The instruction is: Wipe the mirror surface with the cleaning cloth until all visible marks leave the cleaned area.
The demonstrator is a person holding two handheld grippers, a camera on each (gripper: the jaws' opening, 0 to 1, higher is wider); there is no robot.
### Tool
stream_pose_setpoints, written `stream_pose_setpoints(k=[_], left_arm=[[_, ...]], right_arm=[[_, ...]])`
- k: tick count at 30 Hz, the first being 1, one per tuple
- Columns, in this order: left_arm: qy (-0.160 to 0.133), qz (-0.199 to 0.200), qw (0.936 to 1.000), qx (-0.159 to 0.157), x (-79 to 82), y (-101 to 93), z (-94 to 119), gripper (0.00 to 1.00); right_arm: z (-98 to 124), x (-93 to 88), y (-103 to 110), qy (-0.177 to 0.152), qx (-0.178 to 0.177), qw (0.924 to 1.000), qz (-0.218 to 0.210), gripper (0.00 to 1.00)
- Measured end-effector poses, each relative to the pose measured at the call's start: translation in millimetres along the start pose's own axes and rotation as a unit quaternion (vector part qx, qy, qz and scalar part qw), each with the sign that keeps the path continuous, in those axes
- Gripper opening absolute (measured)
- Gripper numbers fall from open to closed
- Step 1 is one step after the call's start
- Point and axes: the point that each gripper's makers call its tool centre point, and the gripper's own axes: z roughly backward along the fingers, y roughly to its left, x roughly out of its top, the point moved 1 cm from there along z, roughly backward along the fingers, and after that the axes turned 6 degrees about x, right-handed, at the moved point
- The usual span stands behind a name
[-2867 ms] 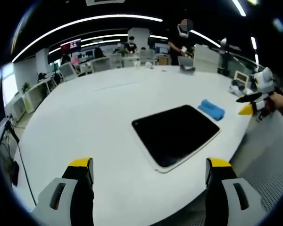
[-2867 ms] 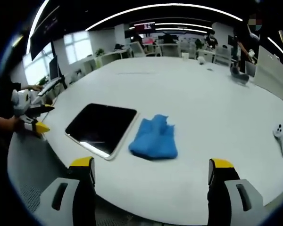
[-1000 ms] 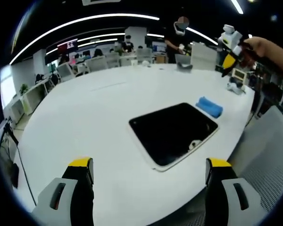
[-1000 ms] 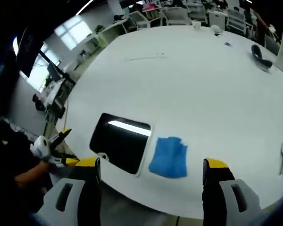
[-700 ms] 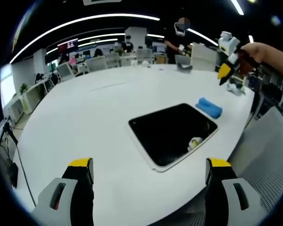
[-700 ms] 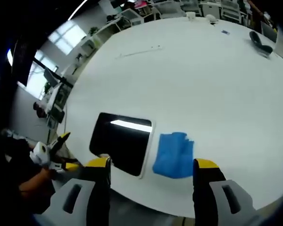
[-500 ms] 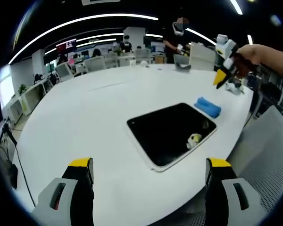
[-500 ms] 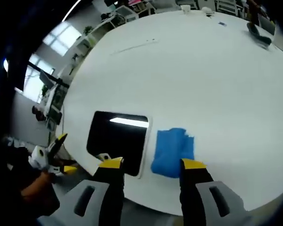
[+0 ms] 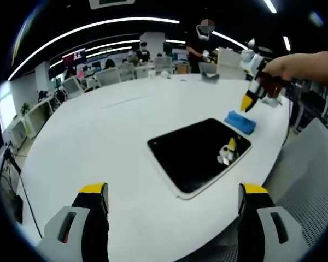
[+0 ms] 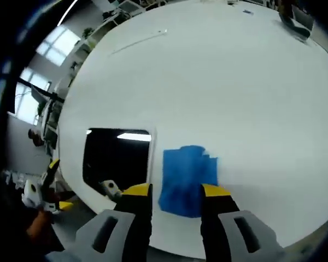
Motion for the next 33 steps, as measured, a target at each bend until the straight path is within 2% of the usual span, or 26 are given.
stream_pose_setpoints(k=[8, 10, 13, 14, 20, 22, 26, 28, 33], left_arm=[[0.002, 0.010, 0.9999, 0.002, -1.6, 1.6, -0.2, 0.99], [0.002, 0.008, 1.0000, 0.002, -1.7, 1.0, 0.0, 0.99], [-0.004, 0.007, 1.0000, 0.004, 0.7, 1.2, 1.1, 0.99], [-0.006, 0.008, 0.9999, 0.006, 1.2, 2.0, 0.9, 0.99], [0.004, 0.003, 1.0000, 0.000, -1.5, -1.6, -0.3, 0.99], [0.009, 0.007, 0.9999, -0.002, -3.3, -1.8, -1.1, 0.99], [0.005, -0.002, 1.0000, -0.007, -1.4, -3.6, -0.8, 0.99], [0.006, 0.001, 1.0000, -0.004, -2.6, -1.2, -1.5, 0.99], [0.017, -0.003, 0.9998, -0.003, -7.2, 0.0, -2.3, 0.99]], right_arm=[[-8.4, -10.3, -1.8, 0.023, -0.005, 0.9996, -0.013, 0.29], [-9.9, -12.1, -3.6, 0.029, -0.015, 0.9994, -0.001, 0.26], [-12.2, -11.1, -1.8, 0.020, -0.023, 0.9995, -0.002, 0.27], [-13.4, -15.7, -2.2, 0.028, -0.030, 0.9992, -0.002, 0.27], [-21.9, -18.6, -3.2, 0.044, -0.038, 0.9983, 0.002, 0.25], [-25.7, -18.7, -5.2, 0.045, -0.044, 0.9979, 0.018, 0.25], [-23.1, -17.2, -14.2, 0.050, -0.066, 0.9964, 0.018, 0.14], [-24.0, -14.6, -19.1, 0.048, -0.063, 0.9968, 0.006, 0.12], [-24.8, -12.8, -22.9, 0.047, -0.065, 0.9967, 0.013, 0.06]])
